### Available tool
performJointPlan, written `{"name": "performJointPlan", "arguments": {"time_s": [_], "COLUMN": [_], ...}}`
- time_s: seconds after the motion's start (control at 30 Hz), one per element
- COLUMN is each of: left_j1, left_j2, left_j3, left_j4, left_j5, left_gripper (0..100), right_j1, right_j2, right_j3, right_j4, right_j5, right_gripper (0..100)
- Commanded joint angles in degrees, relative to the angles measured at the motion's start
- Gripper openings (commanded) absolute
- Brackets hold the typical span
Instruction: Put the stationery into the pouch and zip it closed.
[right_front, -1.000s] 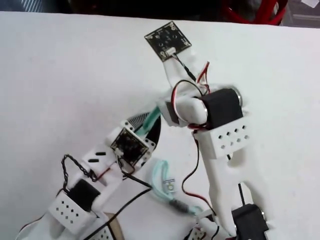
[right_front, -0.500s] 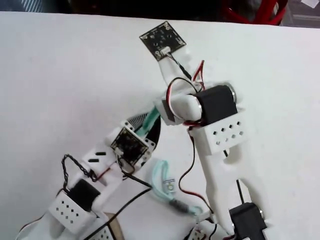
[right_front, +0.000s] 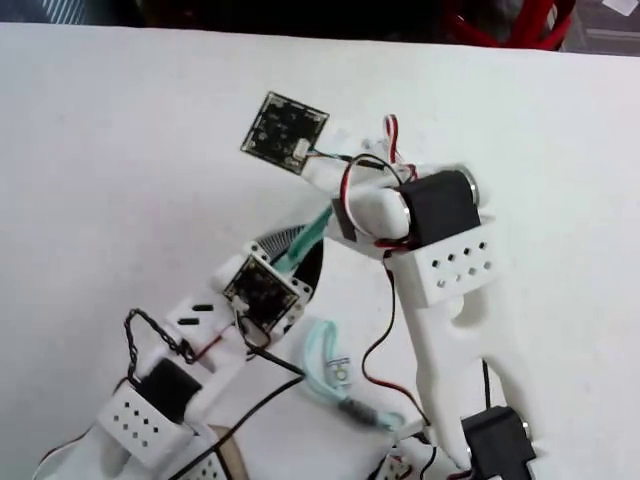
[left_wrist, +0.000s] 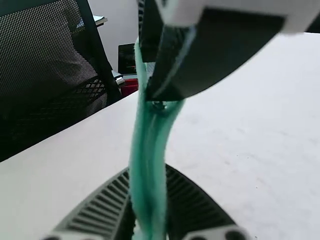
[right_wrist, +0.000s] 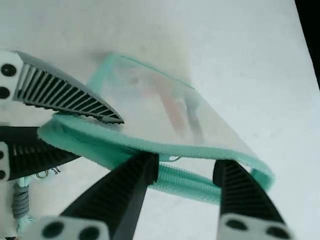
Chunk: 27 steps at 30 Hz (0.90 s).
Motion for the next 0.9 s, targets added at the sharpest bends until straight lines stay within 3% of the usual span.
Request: {"name": "performJointPlan", "arguments": {"time_s": [0.0, 0.53, 0.87], "left_j1": [-1.5, -1.5, -1.5], "left_j2": [-0.7, -0.7, -0.7], "left_j3": [-0.5, -0.5, -0.6], "left_j4": [-1.7, -1.7, -1.7], "left_j5": [-0.3, -0.3, -0.3], "left_gripper": [2, 2, 2], "right_j1": [3.1, 8.6, 12.4], "right_j2": [-0.7, -1.5, -1.2], "right_j3": [2.9, 0.6, 0.4], "right_j4": [0.9, 0.8, 0.9], "right_j5": [3.4, 13.4, 32.4], "right_gripper": [20.0, 20.0, 19.8]}}
